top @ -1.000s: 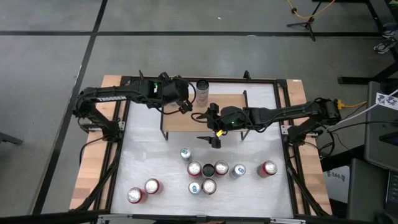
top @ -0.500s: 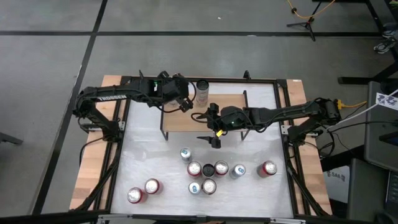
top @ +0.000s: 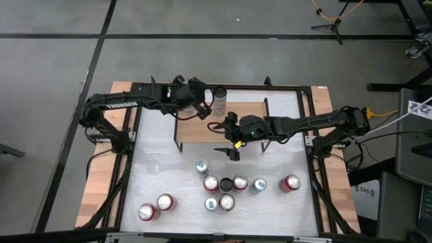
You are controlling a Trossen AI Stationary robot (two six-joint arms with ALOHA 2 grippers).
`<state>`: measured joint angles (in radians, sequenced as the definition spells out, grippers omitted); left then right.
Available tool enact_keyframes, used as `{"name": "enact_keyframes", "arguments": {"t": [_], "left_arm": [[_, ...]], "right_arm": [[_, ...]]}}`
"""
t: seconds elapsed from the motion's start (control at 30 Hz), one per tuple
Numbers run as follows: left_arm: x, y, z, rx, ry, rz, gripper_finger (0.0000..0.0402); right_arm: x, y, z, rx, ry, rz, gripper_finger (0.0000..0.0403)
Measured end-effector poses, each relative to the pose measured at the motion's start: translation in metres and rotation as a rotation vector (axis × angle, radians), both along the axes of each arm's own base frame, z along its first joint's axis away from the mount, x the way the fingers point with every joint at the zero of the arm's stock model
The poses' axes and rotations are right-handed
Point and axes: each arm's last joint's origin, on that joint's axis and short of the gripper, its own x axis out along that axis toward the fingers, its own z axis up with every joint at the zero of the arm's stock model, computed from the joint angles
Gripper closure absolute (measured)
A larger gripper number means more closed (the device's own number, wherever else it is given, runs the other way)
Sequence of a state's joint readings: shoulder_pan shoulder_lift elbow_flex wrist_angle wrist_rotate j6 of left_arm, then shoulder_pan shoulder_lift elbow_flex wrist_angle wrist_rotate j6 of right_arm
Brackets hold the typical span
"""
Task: Place canned beverage on shelf
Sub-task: Put the white soda can on the shelf
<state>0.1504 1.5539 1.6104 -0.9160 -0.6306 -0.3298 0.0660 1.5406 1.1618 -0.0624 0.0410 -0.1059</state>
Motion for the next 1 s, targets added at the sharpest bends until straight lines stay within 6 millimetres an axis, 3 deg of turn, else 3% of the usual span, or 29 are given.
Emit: {"name": "enact_keyframes", "arguments": {"t": [0.3, 0.6, 1.0], "left_arm": [[-0.002, -0.021, 0.013, 0.011, -0.018, -0.102, 0.0402], [-0.006, -0.065, 0.042, -0.014, -0.085, -0.304, 0.0401], [-0.008, -0.11, 0.041, -0.164, -0.083, -0.582, 0.0401]], "right_arm": [[0.0, 0.0, 0.0, 0.0, 0.002, 0.0, 0.001], [-0.018, 0.005, 0.01, 0.01, 0.062, 0.042, 0.001], [-0.054, 0.056, 0.019, 0.005, 0.179, 0.21, 0.001]]}}
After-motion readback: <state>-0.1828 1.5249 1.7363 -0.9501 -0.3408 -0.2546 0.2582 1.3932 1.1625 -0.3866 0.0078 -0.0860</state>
